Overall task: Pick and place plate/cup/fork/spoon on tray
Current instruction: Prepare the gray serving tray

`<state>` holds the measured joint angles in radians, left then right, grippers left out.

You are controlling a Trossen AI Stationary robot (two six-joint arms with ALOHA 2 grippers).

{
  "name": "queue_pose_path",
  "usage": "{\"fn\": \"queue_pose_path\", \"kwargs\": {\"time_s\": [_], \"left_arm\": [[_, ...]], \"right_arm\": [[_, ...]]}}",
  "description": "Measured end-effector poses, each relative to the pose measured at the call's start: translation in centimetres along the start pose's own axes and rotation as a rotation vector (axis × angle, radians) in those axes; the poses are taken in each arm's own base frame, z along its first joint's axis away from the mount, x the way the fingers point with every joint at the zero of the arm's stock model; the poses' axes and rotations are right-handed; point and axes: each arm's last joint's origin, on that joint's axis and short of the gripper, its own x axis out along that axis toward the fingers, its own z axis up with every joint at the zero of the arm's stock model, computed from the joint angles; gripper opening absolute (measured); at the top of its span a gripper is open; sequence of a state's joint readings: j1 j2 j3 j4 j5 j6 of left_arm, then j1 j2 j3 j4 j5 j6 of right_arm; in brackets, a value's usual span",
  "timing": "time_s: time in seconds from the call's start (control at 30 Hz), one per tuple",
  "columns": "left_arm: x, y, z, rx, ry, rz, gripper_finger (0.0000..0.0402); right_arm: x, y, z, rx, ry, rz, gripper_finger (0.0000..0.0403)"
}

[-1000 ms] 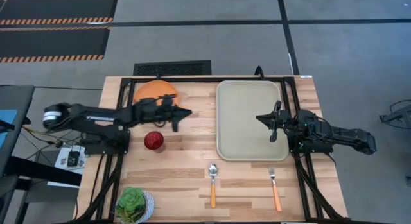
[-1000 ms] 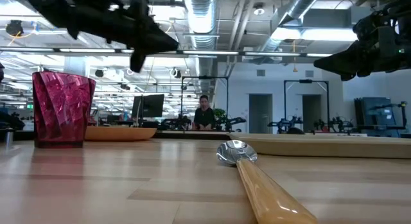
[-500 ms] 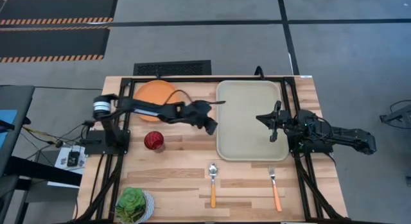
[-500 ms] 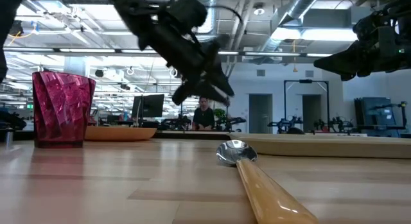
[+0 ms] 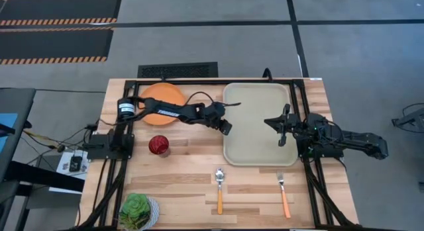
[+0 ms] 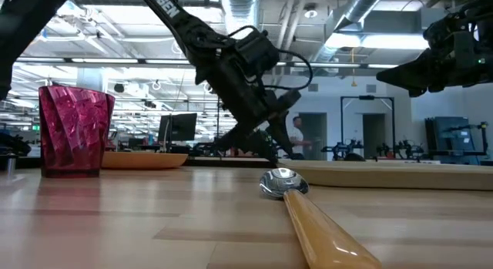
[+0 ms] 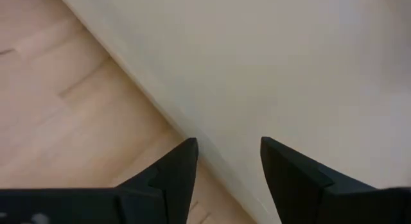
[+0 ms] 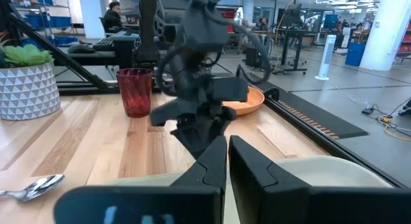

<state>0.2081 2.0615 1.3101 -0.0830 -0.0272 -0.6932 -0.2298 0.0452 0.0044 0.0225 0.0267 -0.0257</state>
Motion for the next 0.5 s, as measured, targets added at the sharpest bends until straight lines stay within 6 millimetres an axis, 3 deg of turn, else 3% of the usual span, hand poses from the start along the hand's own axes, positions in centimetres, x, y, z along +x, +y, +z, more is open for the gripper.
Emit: {"fn": "queue_pose_path", "kwargs": {"time_s": [0.5], "left_arm": [[0.41,0.44,-0.1,0.045,-0.025,0.065,0.0159]], "right_arm": [[0.0,0.0,0.0,0.0,0.0,0.0,0.0043]]}}
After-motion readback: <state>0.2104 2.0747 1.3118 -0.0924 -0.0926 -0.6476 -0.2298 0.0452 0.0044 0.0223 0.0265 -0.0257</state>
